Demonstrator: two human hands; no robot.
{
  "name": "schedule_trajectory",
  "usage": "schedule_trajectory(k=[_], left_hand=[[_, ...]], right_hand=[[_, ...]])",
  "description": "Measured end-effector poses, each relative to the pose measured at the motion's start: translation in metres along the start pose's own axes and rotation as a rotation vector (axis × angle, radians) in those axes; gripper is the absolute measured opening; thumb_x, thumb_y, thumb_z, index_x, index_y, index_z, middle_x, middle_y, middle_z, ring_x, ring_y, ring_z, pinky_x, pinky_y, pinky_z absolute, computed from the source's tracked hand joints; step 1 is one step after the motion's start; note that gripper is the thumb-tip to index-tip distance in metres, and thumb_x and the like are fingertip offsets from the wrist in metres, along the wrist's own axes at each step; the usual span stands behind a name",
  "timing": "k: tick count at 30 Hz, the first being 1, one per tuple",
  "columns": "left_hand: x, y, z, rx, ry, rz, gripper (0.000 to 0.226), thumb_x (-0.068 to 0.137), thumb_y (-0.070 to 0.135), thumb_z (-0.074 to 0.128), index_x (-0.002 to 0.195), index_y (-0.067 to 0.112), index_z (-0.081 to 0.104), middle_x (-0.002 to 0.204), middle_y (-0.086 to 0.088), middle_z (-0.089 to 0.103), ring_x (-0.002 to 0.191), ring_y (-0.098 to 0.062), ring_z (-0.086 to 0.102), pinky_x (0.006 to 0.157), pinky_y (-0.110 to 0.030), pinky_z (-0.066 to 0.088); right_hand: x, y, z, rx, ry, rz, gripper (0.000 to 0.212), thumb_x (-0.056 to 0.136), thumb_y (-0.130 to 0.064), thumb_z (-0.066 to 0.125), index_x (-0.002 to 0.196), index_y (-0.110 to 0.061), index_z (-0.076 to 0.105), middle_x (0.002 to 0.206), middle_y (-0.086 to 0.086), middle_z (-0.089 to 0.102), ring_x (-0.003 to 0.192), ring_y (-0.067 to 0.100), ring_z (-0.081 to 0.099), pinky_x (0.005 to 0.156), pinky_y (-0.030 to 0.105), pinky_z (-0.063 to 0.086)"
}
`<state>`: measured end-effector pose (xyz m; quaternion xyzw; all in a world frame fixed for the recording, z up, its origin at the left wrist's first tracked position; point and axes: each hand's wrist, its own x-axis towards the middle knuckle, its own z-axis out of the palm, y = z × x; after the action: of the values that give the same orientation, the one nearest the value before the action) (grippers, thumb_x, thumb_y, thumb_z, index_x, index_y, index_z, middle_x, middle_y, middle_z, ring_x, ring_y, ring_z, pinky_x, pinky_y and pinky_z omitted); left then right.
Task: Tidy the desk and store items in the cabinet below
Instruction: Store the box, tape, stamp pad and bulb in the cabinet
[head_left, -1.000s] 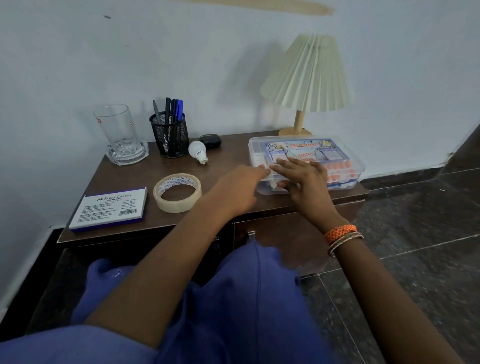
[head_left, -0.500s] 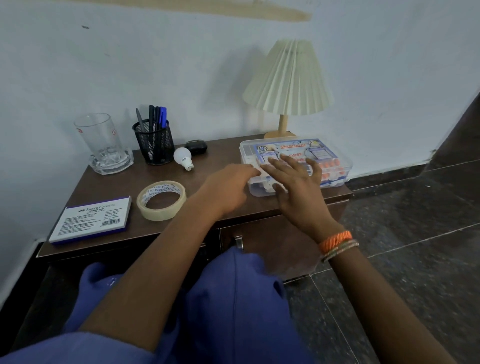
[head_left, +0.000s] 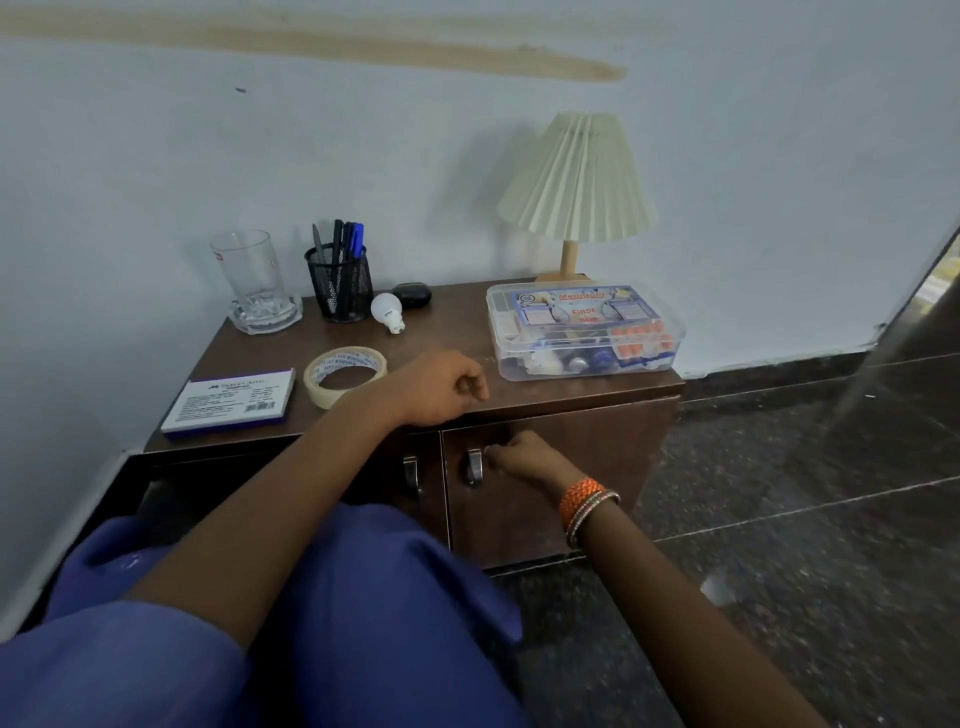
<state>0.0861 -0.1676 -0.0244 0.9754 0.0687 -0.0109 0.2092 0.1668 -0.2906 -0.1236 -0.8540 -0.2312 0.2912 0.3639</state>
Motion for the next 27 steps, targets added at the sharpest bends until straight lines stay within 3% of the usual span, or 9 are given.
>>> schedule_trajectory(k=[3,5,7,10,15,17,20,24,27], left_hand=[[-0.008,0.002,0.006,0.078,-0.07,-0.104,0.027,0.089,0.003,0.05,0.112,0.008,0.063,0.112,-0.009,0.064,0.105,-0.022,0.06,0.092,-0.029,0.046],[-0.01,0.0,0.018,0.091,-0.077,-0.153,0.031,0.088,0.002,0.05,0.118,0.008,0.059,0.115,-0.009,0.062,0.105,-0.022,0.058,0.091,-0.029,0.045],[-0.013,-0.003,0.033,0.072,-0.029,-0.166,0.034,0.088,0.003,0.051,0.12,0.007,0.056,0.115,-0.01,0.06,0.105,-0.023,0.057,0.091,-0.03,0.045],[-0.016,-0.008,0.051,-0.037,0.134,-0.142,0.031,0.087,0.001,0.05,0.116,0.007,0.057,0.104,-0.011,0.062,0.097,-0.023,0.059,0.083,-0.03,0.046],[-0.016,-0.011,0.061,0.001,0.389,-0.115,0.025,0.086,0.006,0.05,0.103,0.016,0.065,0.093,-0.002,0.068,0.085,-0.016,0.061,0.076,-0.031,0.049],[-0.015,-0.01,0.065,0.077,0.474,-0.107,0.021,0.086,0.01,0.051,0.1,0.017,0.065,0.09,-0.001,0.068,0.079,-0.015,0.06,0.069,-0.027,0.044],[-0.018,-0.01,0.083,0.143,0.534,-0.08,0.023,0.086,0.014,0.049,0.108,0.014,0.058,0.098,-0.004,0.063,0.089,-0.021,0.058,0.069,-0.032,0.045],[-0.038,-0.024,0.114,0.158,0.344,-0.05,0.052,0.091,0.019,0.046,0.141,0.015,0.033,0.123,-0.007,0.051,0.108,-0.023,0.053,0.078,-0.04,0.051],[-0.046,-0.03,0.118,-0.083,0.434,-0.095,0.033,0.087,0.021,0.051,0.119,0.017,0.054,0.109,-0.004,0.061,0.096,-0.022,0.06,0.081,-0.037,0.051]], right_hand=[[0.002,-0.004,0.016,0.088,0.02,0.032,0.03,0.087,-0.015,0.055,0.059,-0.006,0.057,0.042,-0.005,0.052,0.052,0.011,0.054,0.051,0.015,0.041],[0.005,0.0,0.025,0.192,0.097,0.029,0.027,0.081,-0.027,0.061,0.079,0.0,0.066,0.068,0.007,0.061,0.076,0.024,0.061,0.067,0.023,0.043],[0.003,0.007,0.028,0.287,0.14,0.029,0.03,0.082,-0.032,0.061,0.073,-0.004,0.065,0.077,0.01,0.062,0.086,0.028,0.063,0.073,0.026,0.042],[0.002,0.018,0.028,0.366,0.107,0.0,0.035,0.086,-0.029,0.06,0.055,-0.015,0.057,0.066,0.004,0.06,0.077,0.025,0.063,0.07,0.031,0.051],[0.002,0.022,0.027,0.486,-0.062,0.069,0.013,0.088,-0.017,0.058,0.088,-0.006,0.064,0.091,0.016,0.067,0.08,0.028,0.069,0.065,0.045,0.06],[0.001,0.027,0.027,0.452,-0.068,0.055,0.012,0.088,-0.015,0.056,0.09,-0.006,0.064,0.091,0.018,0.068,0.077,0.029,0.07,0.062,0.042,0.06],[-0.009,0.032,0.036,0.165,0.106,-0.089,0.014,0.077,-0.021,0.057,0.075,-0.011,0.067,0.081,0.013,0.071,0.072,0.029,0.07,0.06,0.043,0.06],[-0.03,0.028,0.047,-0.045,0.227,-0.145,0.017,0.076,-0.022,0.058,0.069,-0.007,0.06,0.082,0.016,0.069,0.078,0.033,0.065,0.065,0.032,0.049],[-0.043,0.022,0.044,0.103,0.235,-0.018,0.037,0.071,-0.031,0.049,0.085,-0.003,0.067,0.094,0.021,0.069,0.085,0.038,0.067,0.077,0.042,0.057]])
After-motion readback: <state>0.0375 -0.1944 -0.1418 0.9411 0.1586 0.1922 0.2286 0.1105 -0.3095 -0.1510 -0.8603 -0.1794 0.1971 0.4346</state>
